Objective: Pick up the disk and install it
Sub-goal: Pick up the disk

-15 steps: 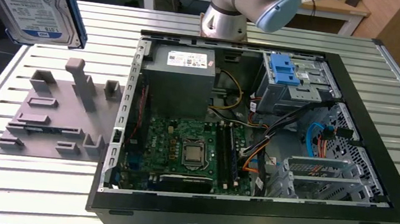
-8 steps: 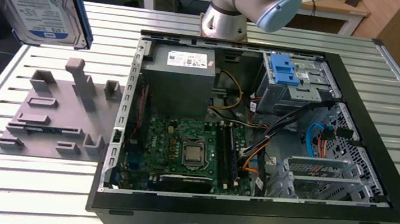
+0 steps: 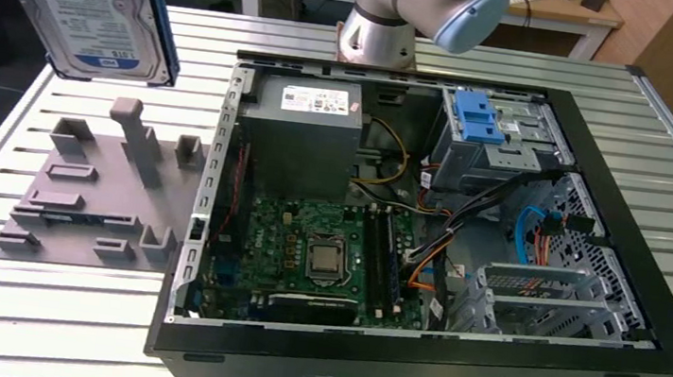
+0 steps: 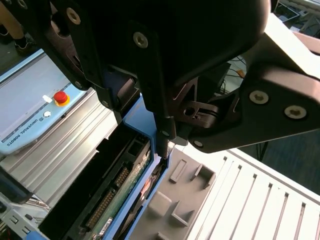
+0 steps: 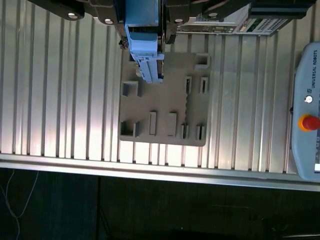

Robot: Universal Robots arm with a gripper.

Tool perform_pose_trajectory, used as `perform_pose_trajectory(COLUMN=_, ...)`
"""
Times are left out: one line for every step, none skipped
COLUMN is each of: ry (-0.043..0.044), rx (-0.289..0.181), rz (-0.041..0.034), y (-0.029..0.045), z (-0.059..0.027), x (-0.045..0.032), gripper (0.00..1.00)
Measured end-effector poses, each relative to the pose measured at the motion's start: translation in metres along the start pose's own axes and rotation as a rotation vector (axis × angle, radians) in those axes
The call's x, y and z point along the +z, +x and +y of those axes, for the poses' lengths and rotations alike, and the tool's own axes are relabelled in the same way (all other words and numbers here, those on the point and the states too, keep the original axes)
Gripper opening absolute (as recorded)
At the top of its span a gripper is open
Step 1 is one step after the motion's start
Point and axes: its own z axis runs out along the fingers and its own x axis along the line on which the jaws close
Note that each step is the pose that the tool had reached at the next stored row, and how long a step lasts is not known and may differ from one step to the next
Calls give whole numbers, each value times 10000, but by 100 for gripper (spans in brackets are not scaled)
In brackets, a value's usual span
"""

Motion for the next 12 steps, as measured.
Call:
perform_pose_trajectory(ry=0, rx=0, rz=-1, y=3, z=-31, x=0, gripper=36)
perform_pose_trajectory(ry=1, rx=0, rz=-1, y=7, z=-64, x=-1, gripper=36)
perform_pose_trajectory(ry=0, rx=1, rz=0, y=10, z=-97, x=-2, gripper=36)
perform_pose_trajectory(ry=0, rx=0, rz=0, y=14, z=-129, x=-3, gripper=36)
perform_pose_trajectory(ry=0, rx=1, rz=0, y=17, z=-158, x=-4, gripper=36)
perform_pose_trajectory(ry=0, rx=0, rz=0, y=20, z=-189, x=-5, gripper=36)
perform_pose_trajectory(ry=0, rx=0, rz=1, y=23, z=-216, x=-6, gripper=36)
perform_pose_trajectory(ry=0, rx=0, rz=1, y=27, z=-242, x=-6, gripper=36)
perform_pose_trajectory(ry=0, rx=0, rz=3, y=31, z=-265, x=-7, gripper=36)
perform_pose_trajectory(ry=1, rx=1, rz=6, y=37, z=-284, x=-8, gripper=36)
perform_pose_trajectory(ry=0, rx=0, rz=11, y=44, z=-300, x=-8, gripper=36)
perform_pose_trajectory(ry=0, rx=0, rz=16, y=52, z=-315, x=-9, gripper=36)
